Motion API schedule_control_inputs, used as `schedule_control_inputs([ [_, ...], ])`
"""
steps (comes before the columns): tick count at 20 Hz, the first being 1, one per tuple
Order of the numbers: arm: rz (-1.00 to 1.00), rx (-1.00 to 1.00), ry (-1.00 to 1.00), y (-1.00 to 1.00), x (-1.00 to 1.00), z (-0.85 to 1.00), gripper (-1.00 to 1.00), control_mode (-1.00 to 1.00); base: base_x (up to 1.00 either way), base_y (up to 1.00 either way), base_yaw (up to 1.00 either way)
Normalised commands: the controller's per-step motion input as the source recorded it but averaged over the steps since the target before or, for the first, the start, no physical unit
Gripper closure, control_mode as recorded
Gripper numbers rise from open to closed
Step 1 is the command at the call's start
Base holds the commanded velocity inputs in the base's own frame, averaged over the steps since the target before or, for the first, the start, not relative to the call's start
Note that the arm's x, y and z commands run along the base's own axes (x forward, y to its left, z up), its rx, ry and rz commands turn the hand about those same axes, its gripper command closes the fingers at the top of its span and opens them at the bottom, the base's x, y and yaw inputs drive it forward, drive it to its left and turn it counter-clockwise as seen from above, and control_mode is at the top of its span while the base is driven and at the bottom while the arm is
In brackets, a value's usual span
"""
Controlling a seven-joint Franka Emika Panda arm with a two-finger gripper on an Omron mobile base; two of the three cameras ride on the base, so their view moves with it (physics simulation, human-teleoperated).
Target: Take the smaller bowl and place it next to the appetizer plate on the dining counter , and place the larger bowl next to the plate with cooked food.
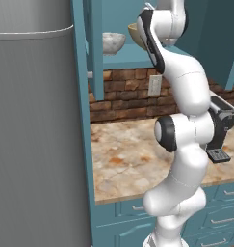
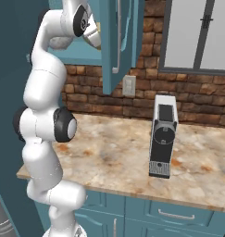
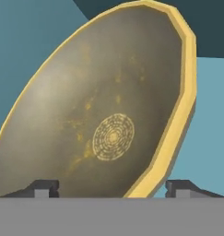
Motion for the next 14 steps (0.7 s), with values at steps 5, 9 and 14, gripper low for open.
schedule_control_inputs([
  [5,-0.01,0.0,0.01,0.0,0.07,-0.04,1.0,-1.0,0.0,0.0,0.0],
  [9,0.0,0.0,0.0,0.0,-0.32,-0.1,1.0,-1.0,0.0,0.0,0.0],
  [14,0.0,0.0,-0.07,0.11,-1.0,-0.06,1.0,-1.0,0.0,0.0,0.0],
])
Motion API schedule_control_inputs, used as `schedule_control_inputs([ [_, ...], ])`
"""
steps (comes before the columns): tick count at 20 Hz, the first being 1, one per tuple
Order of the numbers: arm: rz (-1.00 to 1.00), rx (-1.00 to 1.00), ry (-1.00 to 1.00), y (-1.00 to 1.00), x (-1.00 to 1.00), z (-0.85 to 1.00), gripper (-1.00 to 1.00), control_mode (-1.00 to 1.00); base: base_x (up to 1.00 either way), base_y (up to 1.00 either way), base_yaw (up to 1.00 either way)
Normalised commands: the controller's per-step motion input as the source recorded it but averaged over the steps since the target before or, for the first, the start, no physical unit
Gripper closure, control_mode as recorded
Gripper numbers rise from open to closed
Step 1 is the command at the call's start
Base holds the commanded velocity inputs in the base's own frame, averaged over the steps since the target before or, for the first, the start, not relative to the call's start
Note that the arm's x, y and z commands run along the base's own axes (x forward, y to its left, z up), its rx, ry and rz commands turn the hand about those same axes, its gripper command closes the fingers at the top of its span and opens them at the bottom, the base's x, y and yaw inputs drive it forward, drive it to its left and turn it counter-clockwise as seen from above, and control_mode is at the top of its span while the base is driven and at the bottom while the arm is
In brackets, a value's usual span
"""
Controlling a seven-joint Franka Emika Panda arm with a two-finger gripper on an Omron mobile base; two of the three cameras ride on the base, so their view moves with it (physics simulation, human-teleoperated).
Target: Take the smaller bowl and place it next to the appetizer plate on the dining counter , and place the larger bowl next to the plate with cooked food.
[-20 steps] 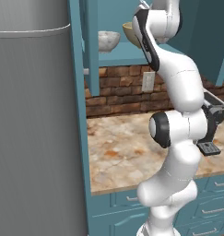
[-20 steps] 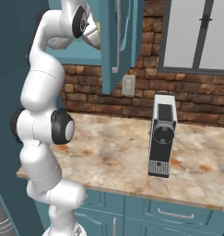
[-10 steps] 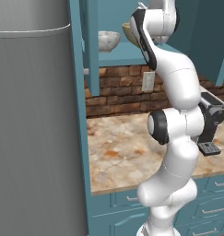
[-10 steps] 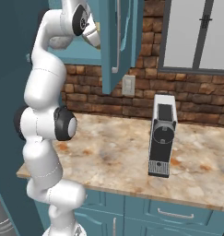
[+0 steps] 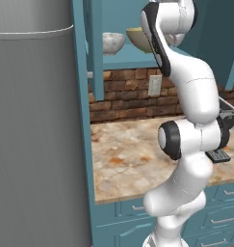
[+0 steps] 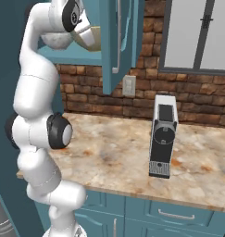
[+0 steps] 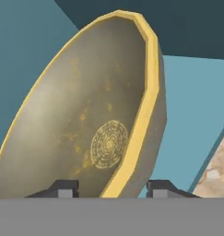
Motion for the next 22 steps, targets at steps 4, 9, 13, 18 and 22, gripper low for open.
schedule_control_inputs([
  [4,0.0,-0.01,-0.22,0.1,-1.0,-0.47,1.0,-1.0,0.0,0.0,0.0],
  [9,0.0,0.0,-0.26,0.0,-1.0,-0.77,1.0,-1.0,0.0,0.0,0.0],
  [13,0.02,0.0,-0.25,0.0,-1.0,-0.14,1.0,-1.0,0.0,0.0,0.0],
  [18,0.13,0.0,-0.14,0.0,-1.0,0.0,1.0,-1.0,0.0,0.0,0.0],
  [22,0.12,0.0,-0.1,0.0,-1.0,0.0,1.0,-1.0,0.0,0.0,0.0],
])
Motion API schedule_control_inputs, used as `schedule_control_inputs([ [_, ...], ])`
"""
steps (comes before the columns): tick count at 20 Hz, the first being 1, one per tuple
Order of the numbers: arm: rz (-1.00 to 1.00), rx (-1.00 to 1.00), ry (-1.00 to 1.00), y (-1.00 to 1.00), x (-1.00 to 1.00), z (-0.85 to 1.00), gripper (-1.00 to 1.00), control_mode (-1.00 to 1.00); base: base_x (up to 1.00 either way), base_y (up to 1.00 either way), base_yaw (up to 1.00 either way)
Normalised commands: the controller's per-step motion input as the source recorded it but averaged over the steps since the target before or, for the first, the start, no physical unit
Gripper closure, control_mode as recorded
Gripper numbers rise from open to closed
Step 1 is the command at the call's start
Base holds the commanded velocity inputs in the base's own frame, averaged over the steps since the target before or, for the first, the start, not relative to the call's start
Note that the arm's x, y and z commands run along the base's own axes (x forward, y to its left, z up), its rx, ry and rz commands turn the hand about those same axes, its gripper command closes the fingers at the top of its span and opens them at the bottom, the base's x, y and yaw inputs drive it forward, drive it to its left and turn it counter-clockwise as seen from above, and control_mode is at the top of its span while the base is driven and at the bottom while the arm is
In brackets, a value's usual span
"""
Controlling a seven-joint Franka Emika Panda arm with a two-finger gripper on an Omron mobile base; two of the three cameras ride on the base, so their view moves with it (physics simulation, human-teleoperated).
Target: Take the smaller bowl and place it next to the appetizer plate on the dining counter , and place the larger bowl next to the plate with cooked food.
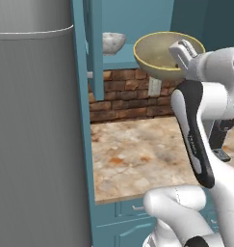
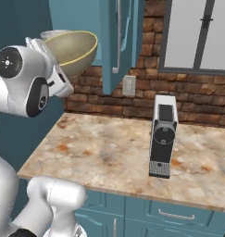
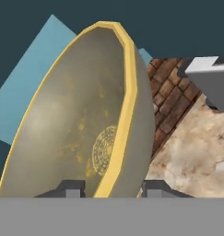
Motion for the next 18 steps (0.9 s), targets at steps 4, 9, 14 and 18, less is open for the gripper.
schedule_control_inputs([
  [4,0.1,0.0,-0.1,0.0,-0.99,0.0,1.0,-1.0,0.0,0.0,0.0],
  [9,0.08,0.0,-0.01,0.01,-0.64,0.0,1.0,1.0,-0.17,0.0,0.01],
  [14,0.0,0.0,0.0,0.0,0.0,0.0,1.0,1.0,-0.97,0.0,0.01],
  [18,0.0,0.0,0.0,0.0,0.0,0.0,1.0,1.0,-0.98,-0.24,0.0],
])
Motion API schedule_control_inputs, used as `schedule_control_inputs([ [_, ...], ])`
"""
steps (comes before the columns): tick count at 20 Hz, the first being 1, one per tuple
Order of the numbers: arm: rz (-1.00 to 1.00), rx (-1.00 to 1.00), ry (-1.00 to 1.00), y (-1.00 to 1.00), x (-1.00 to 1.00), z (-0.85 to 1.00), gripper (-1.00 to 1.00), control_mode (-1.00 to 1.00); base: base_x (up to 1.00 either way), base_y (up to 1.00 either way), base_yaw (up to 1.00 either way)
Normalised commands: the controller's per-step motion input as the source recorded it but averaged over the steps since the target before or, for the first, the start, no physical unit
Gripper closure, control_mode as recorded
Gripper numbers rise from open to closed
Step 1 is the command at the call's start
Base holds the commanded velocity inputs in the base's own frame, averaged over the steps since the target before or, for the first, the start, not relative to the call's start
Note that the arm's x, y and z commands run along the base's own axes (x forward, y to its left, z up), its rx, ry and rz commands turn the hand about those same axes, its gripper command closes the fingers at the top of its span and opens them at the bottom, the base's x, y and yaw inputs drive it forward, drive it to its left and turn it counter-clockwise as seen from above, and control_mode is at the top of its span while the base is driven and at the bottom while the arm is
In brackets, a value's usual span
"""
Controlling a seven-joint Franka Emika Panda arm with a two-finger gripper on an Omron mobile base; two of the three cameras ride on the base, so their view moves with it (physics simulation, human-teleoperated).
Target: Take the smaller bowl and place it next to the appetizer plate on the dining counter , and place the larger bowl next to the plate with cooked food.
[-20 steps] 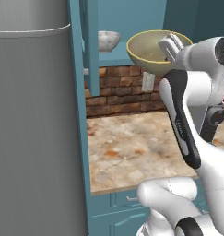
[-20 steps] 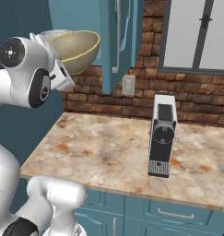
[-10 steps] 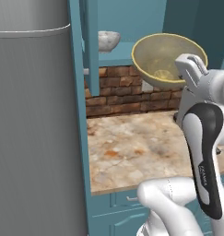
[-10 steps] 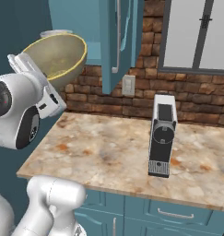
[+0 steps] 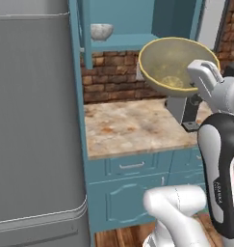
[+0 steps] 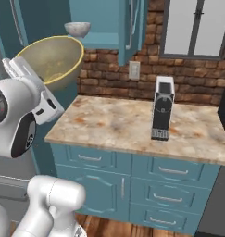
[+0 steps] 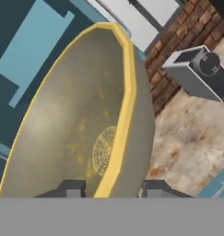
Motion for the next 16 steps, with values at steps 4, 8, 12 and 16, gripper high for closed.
schedule_control_inputs([
  [4,0.0,0.0,0.0,0.0,0.0,0.0,1.0,1.0,-0.78,-0.32,-0.03],
  [8,0.0,0.0,0.0,0.0,0.0,0.0,1.0,1.0,-0.47,-0.3,-0.22],
  [12,0.0,0.0,0.0,0.0,0.0,0.0,1.0,1.0,-0.36,-0.18,-0.38],
  [16,0.0,0.0,0.0,0.0,0.0,0.0,1.0,1.0,-0.35,-0.01,-0.5],
])
